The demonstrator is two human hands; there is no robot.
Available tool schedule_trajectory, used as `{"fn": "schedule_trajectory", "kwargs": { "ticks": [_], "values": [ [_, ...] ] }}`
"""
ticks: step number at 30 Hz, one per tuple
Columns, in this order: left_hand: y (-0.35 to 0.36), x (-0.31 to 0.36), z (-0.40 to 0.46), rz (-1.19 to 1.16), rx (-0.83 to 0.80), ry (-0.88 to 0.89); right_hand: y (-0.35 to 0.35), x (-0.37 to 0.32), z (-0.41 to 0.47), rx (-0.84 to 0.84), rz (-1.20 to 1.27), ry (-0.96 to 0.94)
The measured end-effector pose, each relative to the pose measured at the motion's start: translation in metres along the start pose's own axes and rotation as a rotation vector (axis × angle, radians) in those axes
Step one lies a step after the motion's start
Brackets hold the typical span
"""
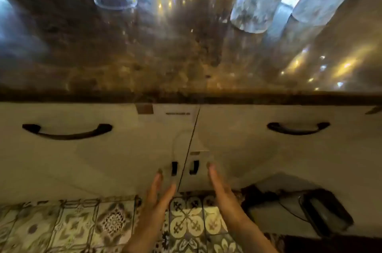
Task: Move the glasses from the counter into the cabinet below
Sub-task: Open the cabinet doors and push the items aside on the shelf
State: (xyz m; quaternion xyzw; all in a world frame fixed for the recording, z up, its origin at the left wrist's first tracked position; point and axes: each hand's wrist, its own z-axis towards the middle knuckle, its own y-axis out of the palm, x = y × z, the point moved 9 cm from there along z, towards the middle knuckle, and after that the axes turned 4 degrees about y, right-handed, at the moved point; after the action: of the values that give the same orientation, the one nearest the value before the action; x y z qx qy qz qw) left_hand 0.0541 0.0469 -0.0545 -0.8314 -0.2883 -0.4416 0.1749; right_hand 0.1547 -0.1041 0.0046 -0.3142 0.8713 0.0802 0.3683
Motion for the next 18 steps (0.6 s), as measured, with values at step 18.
{"fn": "schedule_trajectory", "kwargs": {
  "ticks": [18],
  "values": [
    [0.028,-0.008,-0.038,0.011,-0.171,0.41,0.031,0.05,0.018,0.021,0.124,-0.147]
  ]
}}
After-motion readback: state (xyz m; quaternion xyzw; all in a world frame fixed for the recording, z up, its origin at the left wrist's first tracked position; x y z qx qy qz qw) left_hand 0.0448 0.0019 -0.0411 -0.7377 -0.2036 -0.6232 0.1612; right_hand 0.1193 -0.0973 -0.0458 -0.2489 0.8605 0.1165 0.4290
